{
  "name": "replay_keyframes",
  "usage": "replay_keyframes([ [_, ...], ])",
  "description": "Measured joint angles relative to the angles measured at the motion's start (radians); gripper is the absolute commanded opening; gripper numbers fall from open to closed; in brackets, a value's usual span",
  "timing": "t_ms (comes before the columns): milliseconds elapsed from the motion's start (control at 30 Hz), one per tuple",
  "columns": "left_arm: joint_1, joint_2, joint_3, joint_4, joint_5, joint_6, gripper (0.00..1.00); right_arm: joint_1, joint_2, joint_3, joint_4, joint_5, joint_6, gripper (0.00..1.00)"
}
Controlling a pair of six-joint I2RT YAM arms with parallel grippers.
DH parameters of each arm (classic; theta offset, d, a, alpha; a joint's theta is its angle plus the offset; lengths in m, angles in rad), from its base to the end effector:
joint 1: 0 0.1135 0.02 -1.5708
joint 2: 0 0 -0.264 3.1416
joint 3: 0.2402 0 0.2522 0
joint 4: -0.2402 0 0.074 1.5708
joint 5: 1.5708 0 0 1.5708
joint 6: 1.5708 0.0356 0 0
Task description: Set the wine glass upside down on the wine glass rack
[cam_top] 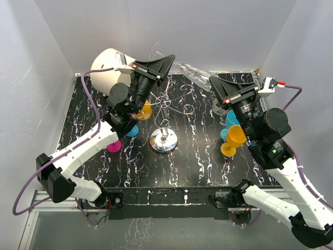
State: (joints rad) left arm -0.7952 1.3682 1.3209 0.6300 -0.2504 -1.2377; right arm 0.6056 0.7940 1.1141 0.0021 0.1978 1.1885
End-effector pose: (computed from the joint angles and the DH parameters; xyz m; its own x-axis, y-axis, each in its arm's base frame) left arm 0.2198 -0.2116 0.4801 -0.3908 -0.9091 -0.1442 0.5429 -0.1012 -0.8337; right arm 0.1288 0.0807 0.4703 -0.2785 0.9136 -0.2961 -0.3926 0.1731 0.9033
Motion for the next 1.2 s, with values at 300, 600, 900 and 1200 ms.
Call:
replay_keyframes([
  [300,0.000,-0.005,-0.001,0.027,-0.001,0.027,0.00,0.000,0.000,0.000,-0.005,-0.014,0.014,0.40],
  [600,0.000,-0.071,-0.001,-0.083,0.011,0.074,0.00,0.000,-0.019,-0.012,-0.075,-0.001,-0.002,0.67],
  [900,0.000,-0.189,0.014,-0.209,0.027,0.185,0.00,0.000,-0.080,-0.012,-0.121,0.024,-0.042,0.73],
  [1200,0.000,-0.261,0.101,-0.431,0.131,0.466,0.00,0.000,-0.099,-0.013,-0.169,0.029,-0.087,0.73],
])
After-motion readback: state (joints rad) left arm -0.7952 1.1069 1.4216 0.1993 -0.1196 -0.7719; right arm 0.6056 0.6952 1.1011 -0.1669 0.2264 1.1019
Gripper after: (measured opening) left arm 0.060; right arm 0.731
